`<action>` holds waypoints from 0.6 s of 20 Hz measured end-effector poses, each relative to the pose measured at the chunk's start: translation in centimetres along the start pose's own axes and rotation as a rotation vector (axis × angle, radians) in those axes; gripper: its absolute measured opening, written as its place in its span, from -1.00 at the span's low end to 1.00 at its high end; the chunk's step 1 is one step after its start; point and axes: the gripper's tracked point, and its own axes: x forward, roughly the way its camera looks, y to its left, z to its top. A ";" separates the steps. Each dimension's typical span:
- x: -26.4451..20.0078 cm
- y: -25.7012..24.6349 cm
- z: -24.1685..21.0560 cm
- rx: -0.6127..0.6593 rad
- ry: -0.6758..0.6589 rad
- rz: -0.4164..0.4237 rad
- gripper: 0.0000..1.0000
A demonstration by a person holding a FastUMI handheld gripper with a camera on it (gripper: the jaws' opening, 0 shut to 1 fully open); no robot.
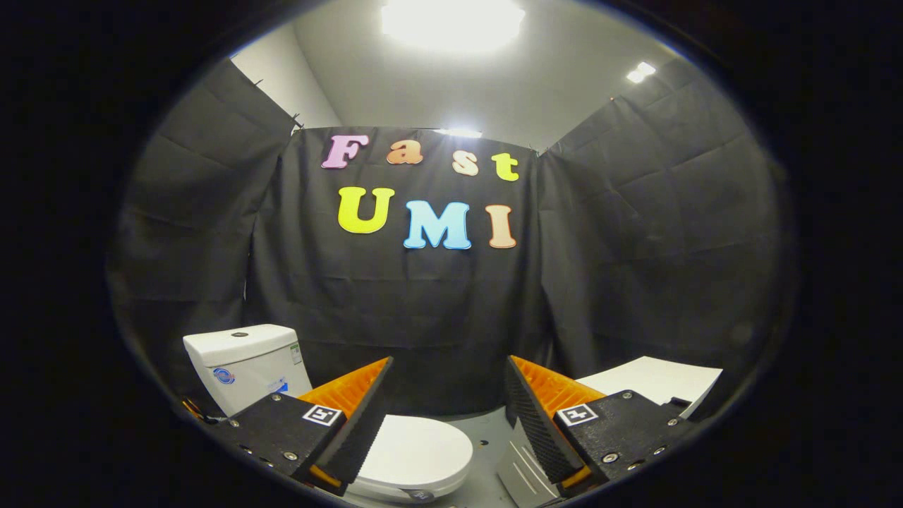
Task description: Open the toilet lid.
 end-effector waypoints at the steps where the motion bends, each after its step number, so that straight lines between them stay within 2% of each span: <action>1: 0.5 0.5 -1.1 0.020 0.016 0.011 0.89; 7: 1.1 3.7 -7.5 0.166 0.121 0.082 0.90; 12: 0.0 5.3 -14.1 0.277 0.256 0.099 0.89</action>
